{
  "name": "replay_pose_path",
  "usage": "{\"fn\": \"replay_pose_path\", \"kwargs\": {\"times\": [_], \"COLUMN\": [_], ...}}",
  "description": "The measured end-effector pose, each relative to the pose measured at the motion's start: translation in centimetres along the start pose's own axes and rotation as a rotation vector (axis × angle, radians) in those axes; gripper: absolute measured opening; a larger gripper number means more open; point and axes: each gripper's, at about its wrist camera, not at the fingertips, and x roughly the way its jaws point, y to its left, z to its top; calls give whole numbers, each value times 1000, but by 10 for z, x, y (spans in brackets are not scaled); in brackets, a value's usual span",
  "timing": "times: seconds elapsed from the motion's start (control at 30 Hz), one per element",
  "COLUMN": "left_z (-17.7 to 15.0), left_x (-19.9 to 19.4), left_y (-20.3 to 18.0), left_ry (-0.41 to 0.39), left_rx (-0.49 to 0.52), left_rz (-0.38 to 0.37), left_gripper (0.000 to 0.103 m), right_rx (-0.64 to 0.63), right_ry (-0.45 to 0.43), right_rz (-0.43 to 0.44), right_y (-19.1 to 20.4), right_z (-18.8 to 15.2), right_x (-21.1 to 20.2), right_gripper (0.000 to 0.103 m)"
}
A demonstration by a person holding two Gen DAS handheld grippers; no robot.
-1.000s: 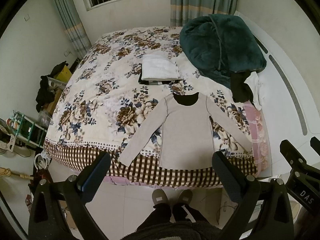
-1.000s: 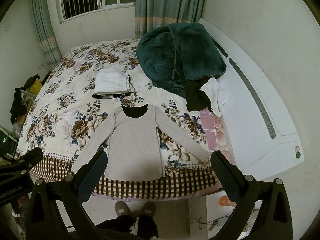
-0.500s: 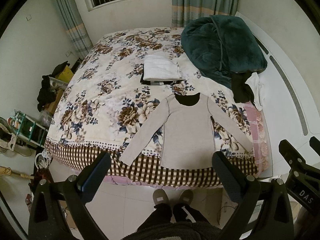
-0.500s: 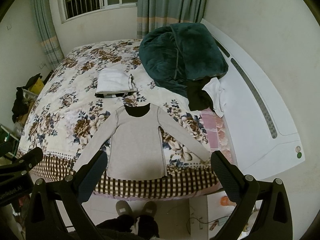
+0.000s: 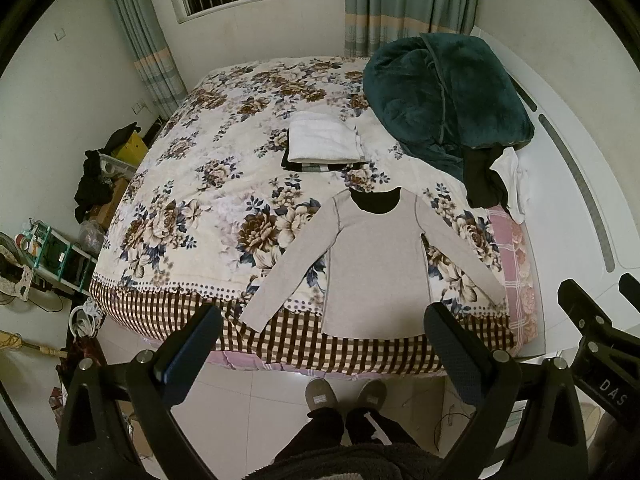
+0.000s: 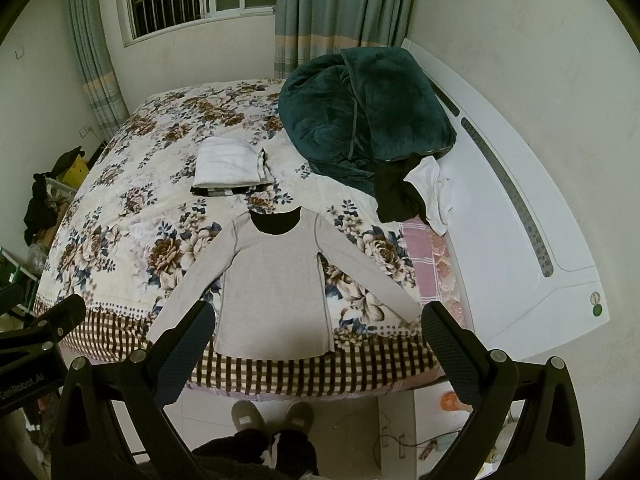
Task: Fold small clothes
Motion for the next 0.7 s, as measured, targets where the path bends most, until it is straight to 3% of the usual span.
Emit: {"fn": "replay_pose_path", "kwargs": {"times": [0.7], "left_z": [-1], "left_x": [-1], "left_y": [0], "left_ry": [-6], "left_rx": [-2], "left_rz": [-1], "left_gripper": [103], "right_rx": [-1], "right_ry": [-3], "right_rz": [0], "right_y": [3], "right_z": [1], "right_x": [0], "right_gripper": [103]}}
